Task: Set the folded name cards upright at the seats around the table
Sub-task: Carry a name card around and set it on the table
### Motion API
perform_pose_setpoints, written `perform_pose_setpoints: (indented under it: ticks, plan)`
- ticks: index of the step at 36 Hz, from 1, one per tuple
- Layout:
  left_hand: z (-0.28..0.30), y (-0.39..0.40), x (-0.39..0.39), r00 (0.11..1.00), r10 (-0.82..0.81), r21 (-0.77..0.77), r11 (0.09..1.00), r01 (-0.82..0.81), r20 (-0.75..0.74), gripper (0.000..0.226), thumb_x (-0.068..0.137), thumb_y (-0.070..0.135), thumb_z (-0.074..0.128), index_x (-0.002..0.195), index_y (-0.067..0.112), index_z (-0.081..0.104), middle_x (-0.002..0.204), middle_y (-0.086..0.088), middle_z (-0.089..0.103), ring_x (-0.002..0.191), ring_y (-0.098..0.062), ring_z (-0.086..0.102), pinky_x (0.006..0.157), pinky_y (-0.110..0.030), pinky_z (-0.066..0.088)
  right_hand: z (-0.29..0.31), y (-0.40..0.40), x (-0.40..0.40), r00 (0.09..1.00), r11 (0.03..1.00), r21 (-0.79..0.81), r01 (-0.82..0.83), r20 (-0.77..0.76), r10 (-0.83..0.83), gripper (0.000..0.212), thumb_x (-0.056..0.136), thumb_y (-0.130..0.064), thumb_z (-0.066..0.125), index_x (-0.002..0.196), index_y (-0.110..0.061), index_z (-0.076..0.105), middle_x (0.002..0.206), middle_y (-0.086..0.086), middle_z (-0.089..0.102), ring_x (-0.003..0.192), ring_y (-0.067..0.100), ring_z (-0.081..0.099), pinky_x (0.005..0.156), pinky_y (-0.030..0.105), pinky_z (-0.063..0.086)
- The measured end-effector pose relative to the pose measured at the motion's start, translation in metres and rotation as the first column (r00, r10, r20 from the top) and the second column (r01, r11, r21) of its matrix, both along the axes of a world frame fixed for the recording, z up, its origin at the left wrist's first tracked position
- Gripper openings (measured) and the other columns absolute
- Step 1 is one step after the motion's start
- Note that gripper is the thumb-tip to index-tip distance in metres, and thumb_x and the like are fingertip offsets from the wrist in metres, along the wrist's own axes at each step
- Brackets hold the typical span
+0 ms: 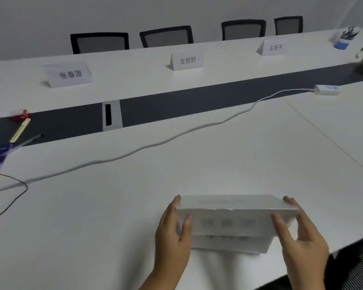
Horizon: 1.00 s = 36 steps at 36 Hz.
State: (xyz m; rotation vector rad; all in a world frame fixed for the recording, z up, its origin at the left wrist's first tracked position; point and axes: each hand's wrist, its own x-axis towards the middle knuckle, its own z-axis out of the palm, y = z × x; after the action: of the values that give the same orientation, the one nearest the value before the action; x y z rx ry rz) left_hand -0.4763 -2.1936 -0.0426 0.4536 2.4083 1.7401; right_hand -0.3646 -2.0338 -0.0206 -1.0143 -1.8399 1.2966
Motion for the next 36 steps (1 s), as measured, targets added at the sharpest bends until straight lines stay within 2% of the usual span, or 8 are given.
perform_pose_setpoints:
  ticks: [5, 7, 10, 14, 17, 20, 33, 36]
  plan:
    - [0.018, -0.04, -0.017, 0.981, 0.186, 0.106, 0.978, -0.179, -0.063, 0.032, 0.081, 0.03, 0.048, 0.107, 0.047, 0.042, 0.104, 0.048, 0.051, 0.099, 0.008, 0.052, 0.085, -0.001, 0.035, 0.025, -0.043, -0.031, 0.994, 0.991, 0.125, -0.049, -0.089, 0.061, 0.045, 0.063, -0.051, 0.06, 0.107, -0.04, 0.056, 0.108, -0.038, 0.059, 0.113, -0.002, 0.053, 0.097, 0.012, 0.04]
    - [0.021, -0.06, -0.028, 0.962, 0.264, 0.139, 0.958, -0.253, -0.068, 0.035, 0.084, 0.021, 0.047, 0.104, 0.049, 0.041, 0.1, 0.05, 0.05, 0.089, 0.0, 0.054, 0.081, -0.009, 0.04, 0.025, -0.066, -0.052, 0.987, 0.979, 0.176, -0.103, -0.108, 0.123, 0.052, 0.065, -0.053, 0.057, 0.113, -0.031, 0.055, 0.115, -0.03, 0.056, 0.112, -0.009, 0.05, 0.095, 0.008, 0.039]
    - [0.013, -0.099, -0.046, 0.93, 0.36, 0.146, 0.926, -0.347, -0.074, 0.033, 0.081, 0.021, 0.039, 0.109, 0.039, 0.039, 0.085, 0.042, 0.055, 0.078, 0.015, 0.052, 0.074, 0.002, 0.037, 0.018, -0.104, -0.086, 0.978, 0.942, 0.275, -0.193, -0.023, 0.207, 0.059, 0.072, -0.047, 0.051, 0.118, -0.011, 0.057, 0.118, -0.011, 0.053, 0.109, -0.016, 0.042, 0.088, -0.001, 0.034]
    - [-0.015, -0.152, -0.073, 0.921, 0.389, 0.056, 0.92, -0.387, -0.03, 0.033, 0.09, 0.009, 0.044, 0.122, 0.011, 0.042, 0.091, 0.045, 0.052, 0.088, 0.014, 0.052, 0.08, -0.001, 0.036, -0.009, -0.15, -0.124, 0.936, 0.937, 0.069, -0.341, 0.12, 0.332, 0.049, 0.082, -0.027, 0.06, 0.127, -0.012, 0.048, 0.122, -0.008, 0.05, 0.115, -0.004, 0.042, 0.092, 0.007, 0.03]
    - [-0.038, -0.181, -0.088, 0.932, 0.361, -0.04, 0.932, -0.36, 0.016, 0.036, 0.09, 0.004, 0.043, 0.126, 0.007, 0.041, 0.13, -0.005, 0.053, 0.118, -0.028, 0.05, 0.1, -0.036, 0.038, -0.042, -0.177, -0.141, 0.919, 0.927, -0.188, -0.323, 0.17, 0.355, 0.046, 0.085, -0.021, 0.056, 0.13, -0.016, 0.044, 0.127, -0.003, 0.053, 0.119, 0.011, 0.046, 0.095, 0.019, 0.037]
    - [-0.055, -0.2, -0.097, 0.948, 0.314, -0.168, 0.939, -0.301, 0.053, 0.037, 0.088, 0.005, 0.046, 0.125, 0.004, 0.043, 0.118, -0.032, 0.052, 0.11, -0.046, 0.049, 0.094, -0.053, 0.041, -0.072, -0.195, -0.148, 0.916, 0.915, -0.304, -0.264, 0.219, 0.337, 0.044, 0.085, -0.021, 0.056, 0.127, -0.016, 0.046, 0.114, 0.001, 0.059, 0.106, 0.02, 0.054, 0.075, 0.013, 0.039]
    - [-0.081, -0.241, -0.124, 0.976, 0.208, -0.161, 0.967, -0.195, 0.068, 0.041, 0.088, 0.0, 0.045, 0.129, 0.003, 0.043, 0.135, -0.016, 0.048, 0.123, -0.029, 0.047, 0.1, -0.03, 0.033, -0.086, -0.212, -0.169, 0.934, 0.933, -0.3, -0.197, 0.233, 0.272, 0.046, 0.084, -0.021, 0.058, 0.129, -0.021, 0.044, 0.118, -0.011, 0.051, 0.108, 0.012, 0.048, 0.093, 0.022, 0.037]
    - [-0.089, -0.245, -0.126, 0.975, 0.215, -0.123, 0.971, -0.207, 0.062, 0.038, 0.088, -0.001, 0.045, 0.126, 0.002, 0.047, 0.132, -0.015, 0.051, 0.117, -0.02, 0.047, 0.09, -0.002, 0.032, -0.088, -0.214, -0.168, 0.95, 0.935, -0.303, -0.186, 0.186, 0.249, 0.045, 0.085, -0.018, 0.057, 0.129, -0.019, 0.046, 0.123, -0.009, 0.052, 0.113, 0.008, 0.047, 0.097, 0.022, 0.036]
